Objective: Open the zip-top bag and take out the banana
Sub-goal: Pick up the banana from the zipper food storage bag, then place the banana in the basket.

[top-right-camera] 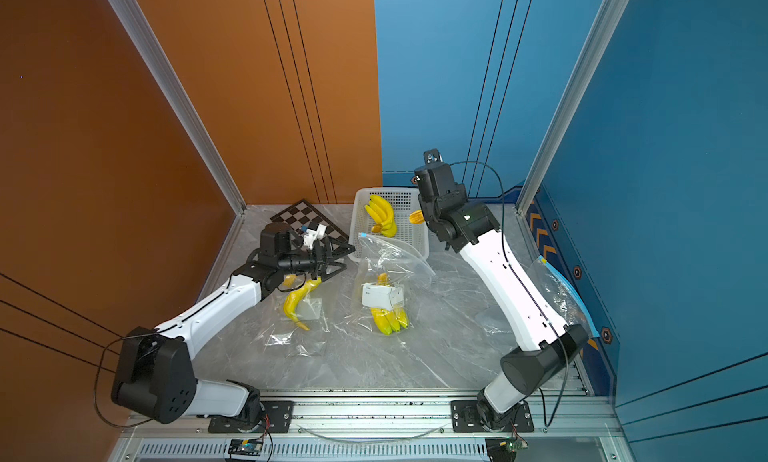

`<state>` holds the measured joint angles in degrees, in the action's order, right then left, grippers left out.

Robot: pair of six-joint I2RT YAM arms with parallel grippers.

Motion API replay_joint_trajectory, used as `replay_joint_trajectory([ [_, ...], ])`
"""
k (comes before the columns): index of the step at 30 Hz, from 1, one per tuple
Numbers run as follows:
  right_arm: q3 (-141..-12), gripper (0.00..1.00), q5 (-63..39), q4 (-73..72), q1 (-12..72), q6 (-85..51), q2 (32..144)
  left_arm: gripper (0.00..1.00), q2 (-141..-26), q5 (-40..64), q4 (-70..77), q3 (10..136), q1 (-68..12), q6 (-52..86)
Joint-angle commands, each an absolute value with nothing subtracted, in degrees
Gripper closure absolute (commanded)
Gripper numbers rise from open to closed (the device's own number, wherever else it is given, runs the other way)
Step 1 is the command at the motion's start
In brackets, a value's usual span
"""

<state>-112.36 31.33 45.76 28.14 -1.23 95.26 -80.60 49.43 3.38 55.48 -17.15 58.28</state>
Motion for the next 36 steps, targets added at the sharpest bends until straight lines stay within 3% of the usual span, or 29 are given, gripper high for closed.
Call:
replay_joint_trajectory([
  [1,-116.93,0.75,17.45,43.14,25.32,-8.56,105.87,0.02,-81.25,48.9,3.52,55.11,-17.83,57.74],
  [9,-133.25,0.76,6.11,43.39,22.04,-14.49,130.71,0.02,-82.16,48.69,2.87,55.2,-18.11,57.94],
  [15,-135.72,0.75,0.3,43.58,20.05,-18.12,137.44,0.02,-82.09,48.04,-0.72,56.13,-17.76,55.89],
  [18,-134.29,0.69,-0.8,43.67,19.82,-18.37,137.59,0.02,-82.24,47.73,-2.1,56.69,-17.7,54.76],
  [24,-133.51,0.33,-4.07,44.74,19.09,-17.91,135.03,0.02,-82.33,47.8,-2.03,57.3,-17.58,54.58],
  [27,-133.42,0.25,-4.84,45.76,18.68,-16.71,131.33,0.02,-81.64,47.73,-2.7,57.39,-17.49,54.43],
  [36,-117.19,0.24,-14.31,49.63,15.26,-16.16,113.73,0.02,-76.34,46.32,-7.7,56.79,-17.14,52.82],
])
